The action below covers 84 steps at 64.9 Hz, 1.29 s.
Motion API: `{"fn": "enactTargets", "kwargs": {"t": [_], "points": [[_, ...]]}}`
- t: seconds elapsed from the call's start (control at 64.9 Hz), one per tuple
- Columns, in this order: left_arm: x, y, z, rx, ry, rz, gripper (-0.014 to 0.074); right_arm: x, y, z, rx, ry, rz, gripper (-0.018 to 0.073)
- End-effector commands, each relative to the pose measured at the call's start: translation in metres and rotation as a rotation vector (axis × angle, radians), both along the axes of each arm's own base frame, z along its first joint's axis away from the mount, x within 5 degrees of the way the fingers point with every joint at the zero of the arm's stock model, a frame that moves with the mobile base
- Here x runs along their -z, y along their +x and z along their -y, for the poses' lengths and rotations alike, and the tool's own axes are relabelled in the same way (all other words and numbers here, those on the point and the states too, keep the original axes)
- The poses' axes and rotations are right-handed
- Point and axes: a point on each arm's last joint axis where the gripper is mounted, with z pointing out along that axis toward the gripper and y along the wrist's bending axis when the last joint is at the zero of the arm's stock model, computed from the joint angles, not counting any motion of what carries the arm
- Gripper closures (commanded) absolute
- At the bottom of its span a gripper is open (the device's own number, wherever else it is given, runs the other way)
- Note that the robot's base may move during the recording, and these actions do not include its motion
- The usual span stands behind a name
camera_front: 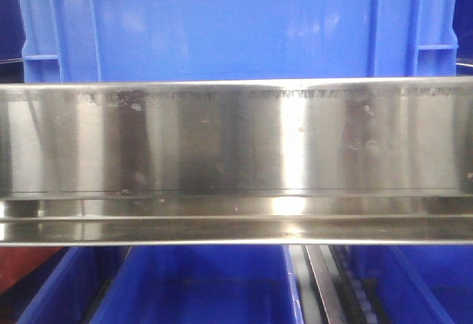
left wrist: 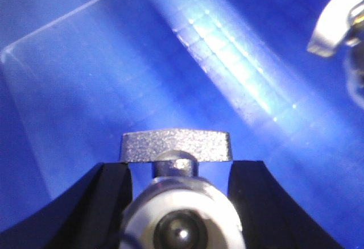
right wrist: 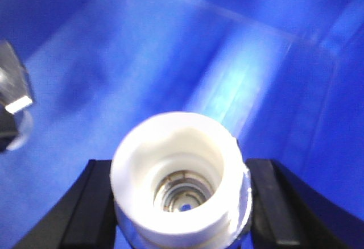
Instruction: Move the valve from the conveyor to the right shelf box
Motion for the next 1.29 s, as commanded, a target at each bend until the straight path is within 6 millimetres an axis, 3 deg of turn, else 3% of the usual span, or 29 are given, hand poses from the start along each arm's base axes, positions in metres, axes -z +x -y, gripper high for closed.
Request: {"fn": "enactTargets", "kwargs": {"t": [0.0,0.108,0.185,0.401,0.524,0.616,0.832,0.909,1.048,1.14,1.279], "points": [[-0.014,-0.003,0.001,0.006,-0.032,0.051,0.021,-0.017,-0.002,0.001,-0.001,0.036,0.076,0.0329],[-0.016,-0.003,0.001,0.006,-0.034,0.057,0.0022,-0.016,-0.003,0.001,-0.003,0.03,0.064,0.0091],[-0.019,-0.004,0.001,0.006,-0.037,0.063,-0.0018,-0.016,-0.004,0.001,-0.004,0.027,0.058,-0.0017],[-0.041,-0.015,-0.005,0.006,-0.057,0.109,0.0017,-0.042,-0.015,0.006,-0.007,0.06,0.112,-0.0006],[-0.062,-0.029,-0.012,0.007,-0.08,0.156,0.0056,-0.067,-0.031,0.015,-0.006,0.094,0.181,0.008],[-0.082,-0.044,-0.021,0.003,-0.089,0.209,0.015,-0.089,-0.05,0.024,-0.004,0.123,0.239,0.026],[-0.129,-0.085,-0.052,-0.034,-0.133,0.327,0.0568,-0.123,-0.092,0.047,0.003,0.172,0.359,0.0727],[-0.139,-0.098,-0.069,-0.071,-0.135,0.341,0.0708,-0.124,-0.105,0.054,0.011,0.186,0.399,0.0715],[-0.144,-0.12,-0.102,-0.164,-0.14,0.369,0.0708,-0.112,-0.126,0.072,0.048,0.205,0.451,0.0715],[-0.133,-0.14,-0.121,-0.218,-0.152,0.391,0.0708,-0.097,-0.142,0.088,0.087,0.201,0.474,0.0715],[-0.116,-0.18,-0.132,-0.218,-0.18,0.469,0.0708,-0.082,-0.172,0.105,0.106,0.2,0.539,0.0715]]}}
